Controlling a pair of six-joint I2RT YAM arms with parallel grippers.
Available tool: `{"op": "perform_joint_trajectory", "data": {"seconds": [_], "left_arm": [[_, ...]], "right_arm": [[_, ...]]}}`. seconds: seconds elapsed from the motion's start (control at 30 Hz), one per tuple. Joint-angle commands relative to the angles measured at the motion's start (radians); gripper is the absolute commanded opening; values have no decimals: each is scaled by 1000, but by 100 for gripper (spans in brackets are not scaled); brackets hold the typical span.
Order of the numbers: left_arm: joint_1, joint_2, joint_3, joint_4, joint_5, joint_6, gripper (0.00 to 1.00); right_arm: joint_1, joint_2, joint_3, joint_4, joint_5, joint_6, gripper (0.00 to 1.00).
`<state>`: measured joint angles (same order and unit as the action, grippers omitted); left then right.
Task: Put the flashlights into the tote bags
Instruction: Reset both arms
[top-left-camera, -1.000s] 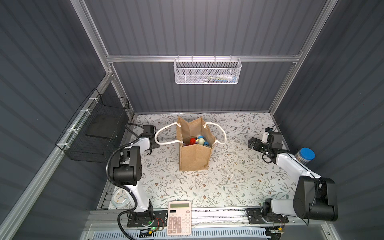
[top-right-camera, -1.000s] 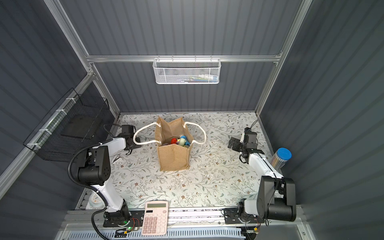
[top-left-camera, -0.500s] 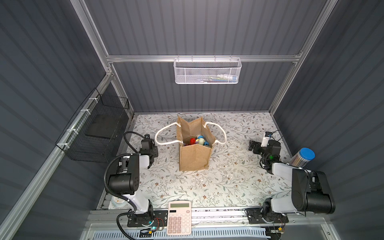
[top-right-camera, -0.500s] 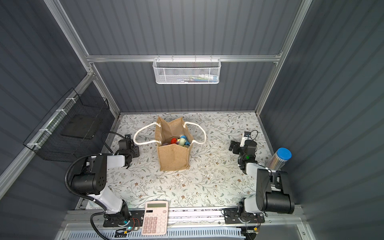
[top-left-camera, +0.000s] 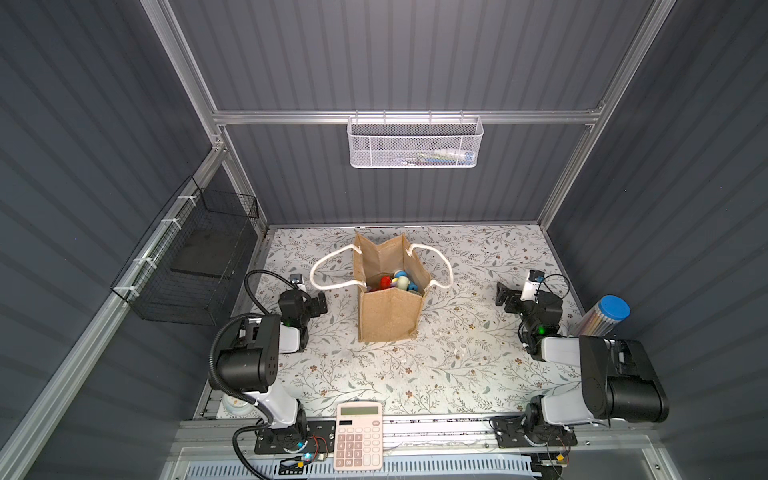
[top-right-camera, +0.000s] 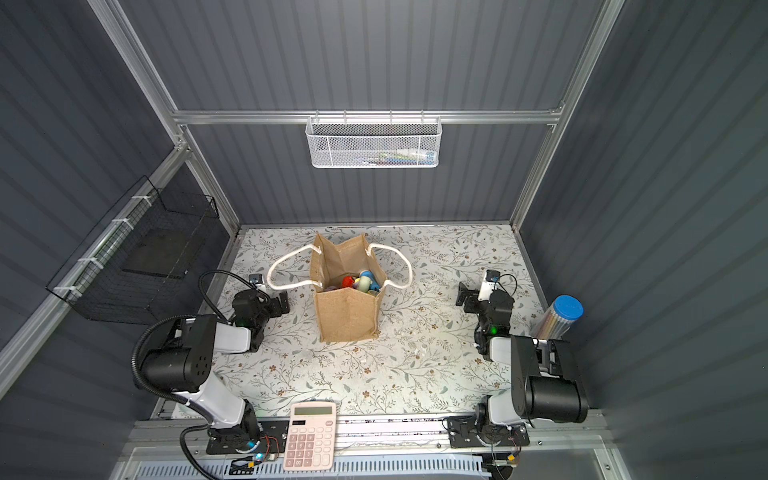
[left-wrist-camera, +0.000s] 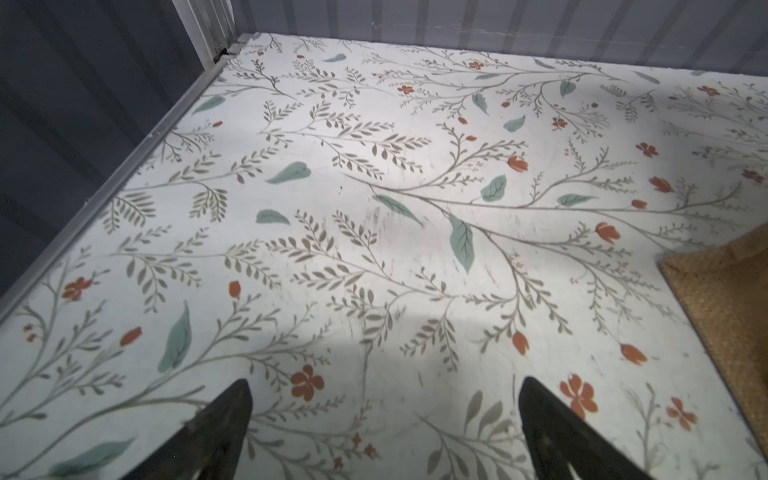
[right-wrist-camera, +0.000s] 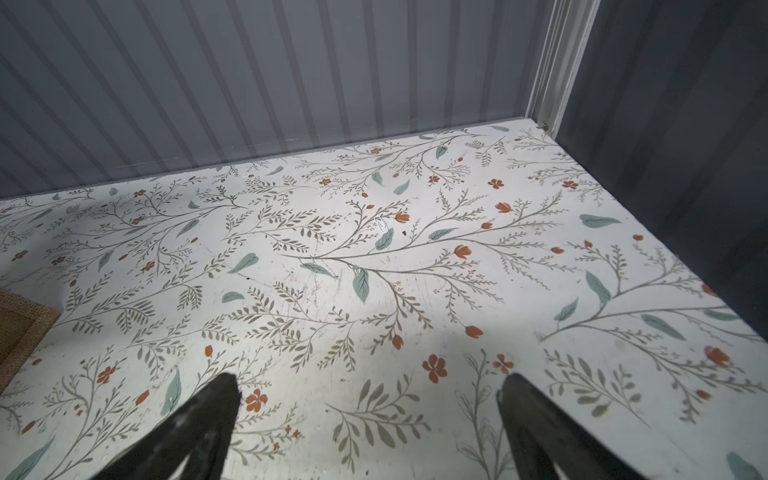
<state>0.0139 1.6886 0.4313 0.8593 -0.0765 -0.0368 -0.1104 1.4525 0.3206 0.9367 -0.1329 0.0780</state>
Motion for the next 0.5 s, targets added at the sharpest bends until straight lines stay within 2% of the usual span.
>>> {"op": "perform_joint_trajectory", "data": {"seconds": [0.0, 0.47], "left_arm": [[-5, 9, -2, 96, 5, -5, 100], [-22, 23, 17, 89, -23, 5, 100]], "right_arm": [[-1, 6, 4, 41, -13, -11, 99], [-2, 8, 6, 40, -14, -11, 99]]}}
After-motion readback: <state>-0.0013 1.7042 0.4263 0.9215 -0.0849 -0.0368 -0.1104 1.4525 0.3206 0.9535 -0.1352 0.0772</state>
